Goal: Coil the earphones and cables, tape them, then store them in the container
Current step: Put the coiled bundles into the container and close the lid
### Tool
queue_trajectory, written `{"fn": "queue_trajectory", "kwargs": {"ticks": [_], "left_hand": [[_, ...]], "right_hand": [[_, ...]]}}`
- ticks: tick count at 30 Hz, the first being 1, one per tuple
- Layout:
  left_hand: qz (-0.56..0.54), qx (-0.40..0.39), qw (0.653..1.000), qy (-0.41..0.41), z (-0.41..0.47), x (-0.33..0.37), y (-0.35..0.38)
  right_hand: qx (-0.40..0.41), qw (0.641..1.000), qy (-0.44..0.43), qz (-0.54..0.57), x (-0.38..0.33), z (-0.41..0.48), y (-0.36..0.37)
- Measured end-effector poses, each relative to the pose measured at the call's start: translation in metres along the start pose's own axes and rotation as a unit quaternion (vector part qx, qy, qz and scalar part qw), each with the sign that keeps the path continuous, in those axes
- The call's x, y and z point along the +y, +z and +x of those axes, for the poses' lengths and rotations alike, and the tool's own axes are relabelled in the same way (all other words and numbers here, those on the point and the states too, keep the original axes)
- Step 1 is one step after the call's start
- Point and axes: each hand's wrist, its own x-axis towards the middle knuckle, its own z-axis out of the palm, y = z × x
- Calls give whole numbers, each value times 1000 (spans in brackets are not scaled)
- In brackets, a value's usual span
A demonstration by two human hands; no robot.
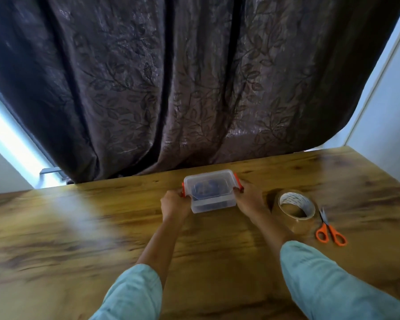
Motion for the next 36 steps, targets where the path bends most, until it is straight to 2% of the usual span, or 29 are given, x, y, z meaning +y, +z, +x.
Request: {"fn": "queue_trajectory", "kwargs": {"ticks": [5, 7, 10, 12, 13, 15, 17, 18, 21, 24, 28, 33, 36], "left_hand": [[-1, 0, 1000, 5, 20, 1, 6], [33, -3, 999, 8, 21, 2, 7], [149, 61, 986, 30, 17, 5, 12], [102, 115, 985, 78, 6, 15, 16], [56, 109, 985, 123, -1, 22, 19], [-12, -7, 984, 177, -19, 37, 33], [-12, -172, 971, 164, -35, 50, 56], [-6, -226, 963, 147, -41, 54, 69], [4, -311, 945, 104, -58, 59, 103], [-81, -360, 929, 20, -75, 62, 119], [-149, -343, 927, -27, -89, 59, 122], [-189, -294, 936, -35, -107, 31, 84], [-210, -235, 948, -43, -111, 2, 58]], "right_hand": [[2, 1000, 10, -14, 6, 19, 8], [10, 1000, 5, -29, 3, 21, 7], [80, 995, -4, -56, 5, 20, -6], [152, 985, -13, -76, 13, 14, -28], [187, 978, -12, -94, 18, 8, -42], [241, 962, 9, -126, 36, -2, -68], [255, 956, 50, -139, 57, -12, -88], [251, 956, 72, -138, 67, -16, -93], [233, 963, 117, -64, 88, -26, -93], [230, 961, 144, 55, 95, -32, -82], [251, 943, 164, 142, 87, -41, -74], [211, 955, 135, 156, 59, -73, -49], [177, 963, 115, 167, 41, -92, -22]]}}
